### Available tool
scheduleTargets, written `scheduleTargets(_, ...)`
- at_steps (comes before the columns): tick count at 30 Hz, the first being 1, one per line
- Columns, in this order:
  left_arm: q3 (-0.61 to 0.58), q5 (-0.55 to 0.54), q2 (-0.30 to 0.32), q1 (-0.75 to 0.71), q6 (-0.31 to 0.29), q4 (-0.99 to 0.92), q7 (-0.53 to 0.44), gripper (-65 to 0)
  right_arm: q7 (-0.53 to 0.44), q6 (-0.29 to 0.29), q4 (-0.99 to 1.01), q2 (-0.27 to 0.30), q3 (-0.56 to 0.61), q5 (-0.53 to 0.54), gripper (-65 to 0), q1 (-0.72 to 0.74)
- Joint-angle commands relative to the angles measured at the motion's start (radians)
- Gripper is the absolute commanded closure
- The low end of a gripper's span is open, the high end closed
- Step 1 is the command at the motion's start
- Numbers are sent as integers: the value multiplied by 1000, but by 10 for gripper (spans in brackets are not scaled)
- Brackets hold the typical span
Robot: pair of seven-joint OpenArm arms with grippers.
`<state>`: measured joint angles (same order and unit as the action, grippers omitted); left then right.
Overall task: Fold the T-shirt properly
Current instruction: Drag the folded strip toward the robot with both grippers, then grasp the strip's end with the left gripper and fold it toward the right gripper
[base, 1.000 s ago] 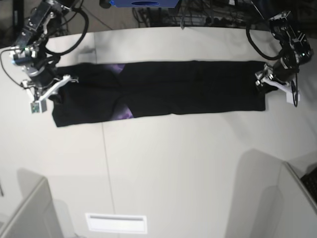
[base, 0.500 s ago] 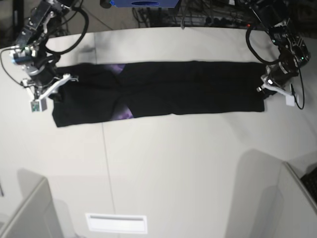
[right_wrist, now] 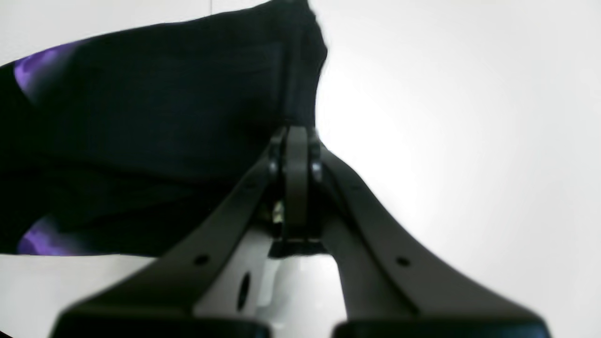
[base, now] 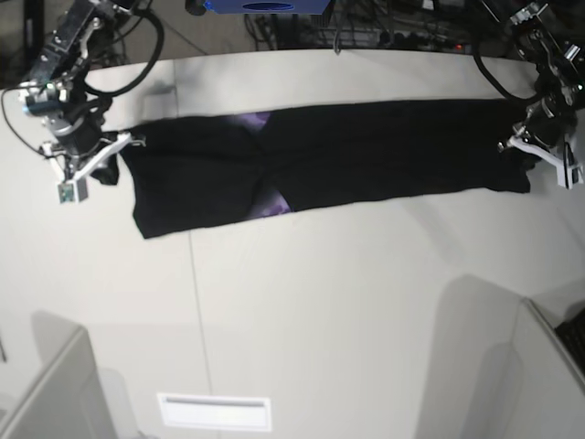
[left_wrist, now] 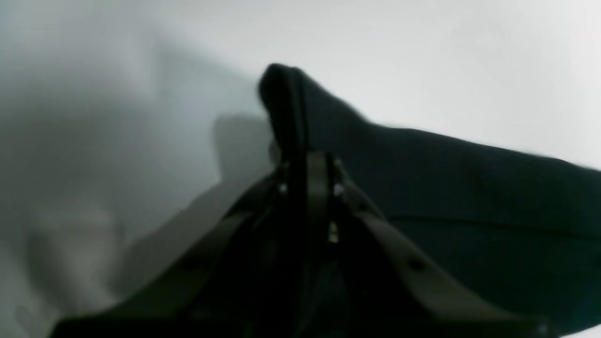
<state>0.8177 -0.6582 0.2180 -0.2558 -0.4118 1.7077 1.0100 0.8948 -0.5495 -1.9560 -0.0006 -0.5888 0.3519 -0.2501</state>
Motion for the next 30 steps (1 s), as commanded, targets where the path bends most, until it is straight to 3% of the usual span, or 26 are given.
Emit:
scheduleTargets(1, 2, -8, 8, -15, -2, 38, -9, 0, -19, -4, -19, 7, -3, 12, 0, 8)
scheduleTargets(6, -51, -7, -33, -53, 6, 137, -4, 0, -19, -4, -19, 7, -3, 12, 0, 10)
scheduleTargets(10, -119, -8, -81, -72, 130, 220, -4, 0, -19, -4, -19, 7, -3, 12, 0, 11)
scheduleTargets(14, -215, -10, -116, -69, 150, 246, -4, 0, -19, -4, -19, 7, -3, 12, 0, 11)
scheduleTargets(19, -384, -15, -148, -60, 262, 246, -6, 0, -19, -4, -19, 7, -3, 12, 0, 19)
scheduleTargets(26, -527, -8, -217, 6, 287, 240, -6, 0, -18, -4, -18, 7, -3, 12, 0, 25)
scheduleTargets(30, -614, -13, -236, 40, 391, 233, -6, 0, -18, -4, -18, 7, -3, 12, 0, 27)
